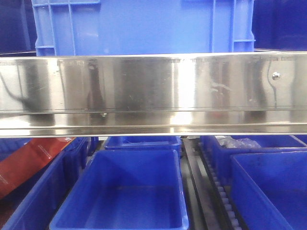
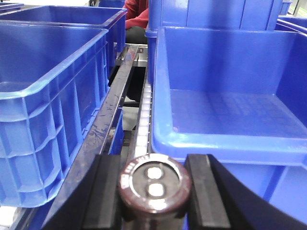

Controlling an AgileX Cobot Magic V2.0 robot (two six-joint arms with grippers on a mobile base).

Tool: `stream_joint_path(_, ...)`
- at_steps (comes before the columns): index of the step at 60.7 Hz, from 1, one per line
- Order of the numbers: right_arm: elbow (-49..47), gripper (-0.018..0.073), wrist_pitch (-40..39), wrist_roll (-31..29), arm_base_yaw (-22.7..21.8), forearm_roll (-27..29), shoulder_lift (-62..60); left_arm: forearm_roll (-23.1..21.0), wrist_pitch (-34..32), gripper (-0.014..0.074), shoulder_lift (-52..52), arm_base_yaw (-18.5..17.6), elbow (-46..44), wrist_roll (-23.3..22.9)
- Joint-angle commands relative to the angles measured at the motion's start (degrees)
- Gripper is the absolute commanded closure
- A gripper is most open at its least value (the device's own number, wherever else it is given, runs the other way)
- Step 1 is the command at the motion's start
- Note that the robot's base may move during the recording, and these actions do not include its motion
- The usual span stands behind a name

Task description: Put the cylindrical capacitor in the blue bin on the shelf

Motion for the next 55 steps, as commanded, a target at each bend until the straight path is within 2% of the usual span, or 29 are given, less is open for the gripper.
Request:
stream_joint_path(1,-0.5,0.067,-3.6,-0.1,0.1,-0.7,-0.2,-0.6,-0.2,0.0707,5.5,-1.1,-4.0,0.1)
stream_joint_path(16,-0.5,0.067,-5.3,-0.1,0.1,-0.7,-0.2,-1.9,-1.4,0.0705,19.0,-1.7,-11.0,0.1)
stream_joint_path(21,-0.5,0.067,-5.3,-0.1,0.1,-0.7,-0.2,-1.9,-1.4,0.0663,21.2,-1.7,-11.6,0.1)
stream_joint_path(25,-0.5,0.067,-5.3,-0.1,0.1,-0.7,-0.2,-1.9,-1.4,0.0572,22.4,-1.7,-11.6,0.1)
stream_joint_path(27,-0.5,0.067,-5.3,-0.1,0.1,-0.7,-0.2,-1.9,-1.3,0.05,22.9,-1.7,-11.6,0.1)
stream_joint_path(39,-0.5,0.067,-5.3,-0.1,0.1,-0.7,-0.2,-1.9,-1.6,-0.0025,23.6,-1.7,-11.6,0.1)
stream_joint_path(40,-0.5,0.067,-5.3,-0.1,0.1,-0.7,-0.2,-1.9,-1.6,-0.0032,23.6,-1.7,-11.6,0.1)
stream_joint_path(51,-0.5,0.067,-5.3,-0.1,0.1,-0.7,-0.2,-1.9,2.1,0.0119,21.5,-1.7,-11.6,0.0)
stream_joint_path(55,-0.5,0.067,-5.3,-0.1,0.1,-0.7,-0.2,-1.9,5.2,0.0205,19.8,-1.7,-11.6,-0.8)
